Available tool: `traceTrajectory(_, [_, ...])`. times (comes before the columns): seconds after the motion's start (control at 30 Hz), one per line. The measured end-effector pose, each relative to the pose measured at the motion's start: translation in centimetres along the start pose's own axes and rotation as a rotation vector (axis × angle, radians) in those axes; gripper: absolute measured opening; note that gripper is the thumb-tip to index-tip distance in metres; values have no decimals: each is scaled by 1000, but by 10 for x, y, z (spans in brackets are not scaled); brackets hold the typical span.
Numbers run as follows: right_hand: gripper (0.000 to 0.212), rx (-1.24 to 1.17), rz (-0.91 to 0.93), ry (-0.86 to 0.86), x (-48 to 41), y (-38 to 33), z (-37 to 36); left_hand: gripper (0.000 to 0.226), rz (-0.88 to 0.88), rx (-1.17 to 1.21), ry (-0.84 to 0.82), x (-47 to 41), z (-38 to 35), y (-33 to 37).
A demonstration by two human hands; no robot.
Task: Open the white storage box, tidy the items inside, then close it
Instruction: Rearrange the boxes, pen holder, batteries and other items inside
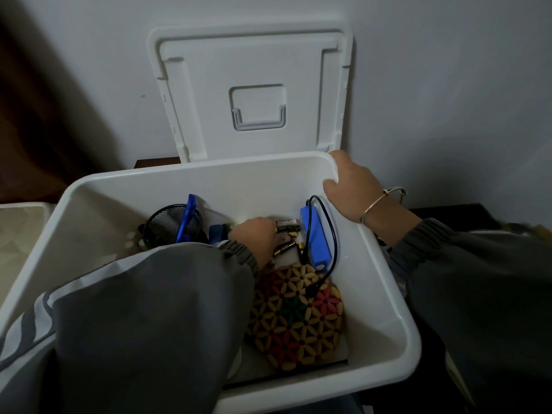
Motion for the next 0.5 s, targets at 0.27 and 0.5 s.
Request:
traceTrajectory(0.27, [41, 0, -6, -4, 1, -1, 1, 34, 11, 89, 105, 8, 3, -1])
traceTrajectory(0.5, [39, -3, -1, 12, 0, -1, 2, 28, 107, 268, 75, 13, -2, 5])
Point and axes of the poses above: each hand's wrist, its own x-axis away from the middle knuckle, its own z-axis out of the back of the hand, y = z × x, the point moved 8 cm from there along -x, towards the middle knuckle, and after that the axes turned 14 degrees about y, right-handed, at the moved point
